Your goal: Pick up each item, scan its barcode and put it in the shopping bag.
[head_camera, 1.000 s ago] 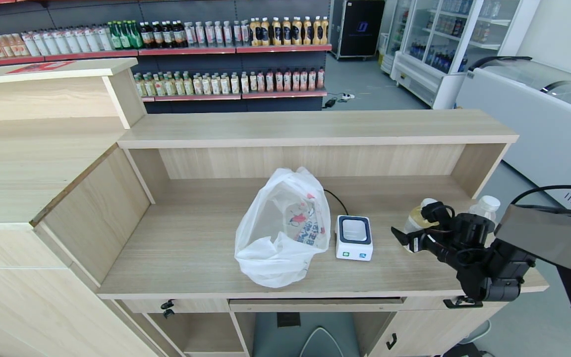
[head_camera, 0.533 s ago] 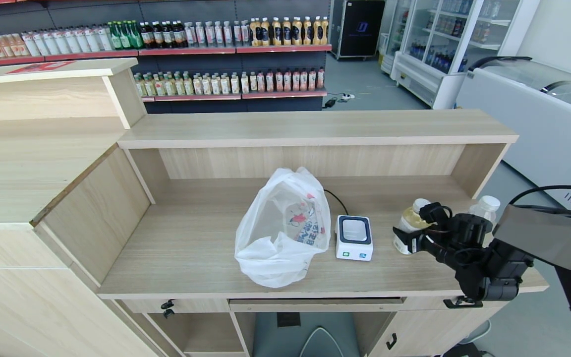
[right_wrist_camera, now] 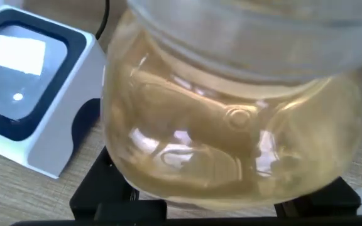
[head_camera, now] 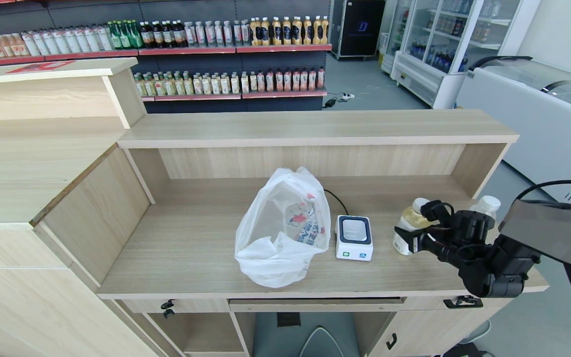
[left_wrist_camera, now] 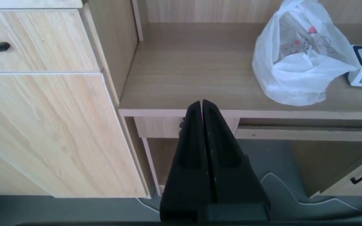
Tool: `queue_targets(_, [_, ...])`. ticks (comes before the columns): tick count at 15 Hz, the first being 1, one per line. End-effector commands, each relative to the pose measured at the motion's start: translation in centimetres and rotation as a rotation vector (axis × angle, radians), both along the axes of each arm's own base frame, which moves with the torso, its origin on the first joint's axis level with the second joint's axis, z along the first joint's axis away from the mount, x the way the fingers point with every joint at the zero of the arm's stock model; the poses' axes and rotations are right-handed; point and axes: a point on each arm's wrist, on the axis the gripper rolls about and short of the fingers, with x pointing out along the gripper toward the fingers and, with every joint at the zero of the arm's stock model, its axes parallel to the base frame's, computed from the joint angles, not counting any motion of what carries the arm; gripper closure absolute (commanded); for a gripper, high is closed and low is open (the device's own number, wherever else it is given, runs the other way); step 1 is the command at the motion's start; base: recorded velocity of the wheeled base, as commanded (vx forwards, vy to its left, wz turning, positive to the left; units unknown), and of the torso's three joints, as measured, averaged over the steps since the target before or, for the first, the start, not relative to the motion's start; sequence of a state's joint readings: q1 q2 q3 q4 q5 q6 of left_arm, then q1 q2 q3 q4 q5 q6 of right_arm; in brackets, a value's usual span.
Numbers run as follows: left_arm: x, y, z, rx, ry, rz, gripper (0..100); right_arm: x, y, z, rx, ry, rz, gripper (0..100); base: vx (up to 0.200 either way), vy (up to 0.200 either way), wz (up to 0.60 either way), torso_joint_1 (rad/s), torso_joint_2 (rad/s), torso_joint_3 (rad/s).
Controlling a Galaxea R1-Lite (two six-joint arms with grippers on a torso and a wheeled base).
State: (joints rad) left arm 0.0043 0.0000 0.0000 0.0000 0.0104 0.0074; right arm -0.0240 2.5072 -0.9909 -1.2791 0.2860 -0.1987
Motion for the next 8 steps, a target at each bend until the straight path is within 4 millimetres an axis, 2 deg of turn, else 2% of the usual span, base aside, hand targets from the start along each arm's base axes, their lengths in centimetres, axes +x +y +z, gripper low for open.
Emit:
queue_targets(1, [0.0,0.0,0.0,0.0,0.0,0.001,100,-0.4,0.9,3.9,0.054,-0.036,0.018,100,0.0,0.0,0.0,0.0,0.0,0.0])
queue_targets(2, [0.0,0.0,0.0,0.0,0.0,0.001,100,-0.9,1.2,6.3,0.108,-0.042,0.018,100,0.0,0.0,0.0,0.0,0.0,0.0])
queue_targets(3, [0.0,0.0,0.0,0.0,0.0,0.001,100,-1.4,1.6,7.8,0.14,-0.041,0.037,100,0.0,0.0,0.0,0.0,0.0,0.0])
queue_targets(4, [0.0,0.0,0.0,0.0,0.0,0.001,100,-1.4,1.6,7.8,0.14,-0.041,0.037,100,0.0,0.0,0.0,0.0,0.0,0.0])
queue_targets(5, [0.0,0.0,0.0,0.0,0.0,0.001,100,-4.0,2.4,12.0,0.219,-0.013,0.121,100,0.0,0.0,0.0,0.0,0.0,0.0])
queue_targets(6, [0.0,0.0,0.0,0.0,0.0,0.001,100,-6.6,3.2,14.8,0.284,0.003,0.203,100,0.0,0.0,0.0,0.0,0.0,0.0])
queue_targets(8, [0.0,0.0,0.0,0.0,0.0,0.001,100,-10.7,4.2,18.7,0.377,0.011,0.319,100,0.0,0.0,0.0,0.0,0.0,0.0])
